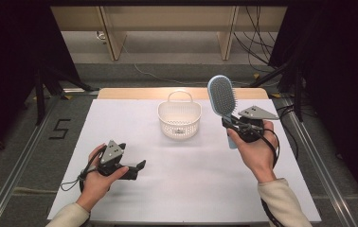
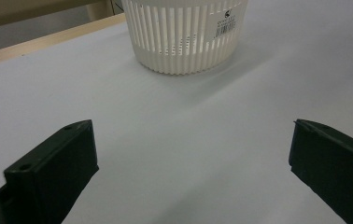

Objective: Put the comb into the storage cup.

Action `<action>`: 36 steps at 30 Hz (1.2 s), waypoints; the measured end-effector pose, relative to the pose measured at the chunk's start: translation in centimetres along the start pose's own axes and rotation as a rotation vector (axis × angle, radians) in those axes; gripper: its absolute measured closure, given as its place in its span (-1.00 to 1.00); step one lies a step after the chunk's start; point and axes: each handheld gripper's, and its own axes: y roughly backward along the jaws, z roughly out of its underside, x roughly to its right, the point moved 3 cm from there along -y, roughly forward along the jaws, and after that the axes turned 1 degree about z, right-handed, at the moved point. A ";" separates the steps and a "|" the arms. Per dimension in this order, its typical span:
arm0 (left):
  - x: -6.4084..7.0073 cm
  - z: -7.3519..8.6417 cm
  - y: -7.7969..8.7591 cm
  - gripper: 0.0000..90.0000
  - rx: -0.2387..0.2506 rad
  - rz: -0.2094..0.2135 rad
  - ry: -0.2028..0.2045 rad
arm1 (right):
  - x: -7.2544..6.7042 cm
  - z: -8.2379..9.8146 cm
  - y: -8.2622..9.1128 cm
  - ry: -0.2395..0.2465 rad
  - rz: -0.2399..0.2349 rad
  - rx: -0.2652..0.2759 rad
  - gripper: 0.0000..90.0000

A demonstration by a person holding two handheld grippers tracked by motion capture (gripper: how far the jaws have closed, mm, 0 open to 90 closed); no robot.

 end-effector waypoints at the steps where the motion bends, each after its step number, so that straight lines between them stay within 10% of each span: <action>1: 0.0 0.0 0.0 -0.99 0.001 0.000 0.001 | 0.0 0.0 0.0 0.000 0.001 0.003 0.57; 36: 0.0 0.0 0.0 -0.99 0.001 0.001 0.002 | 0.2 -0.6 -0.6 -0.009 0.008 0.037 0.57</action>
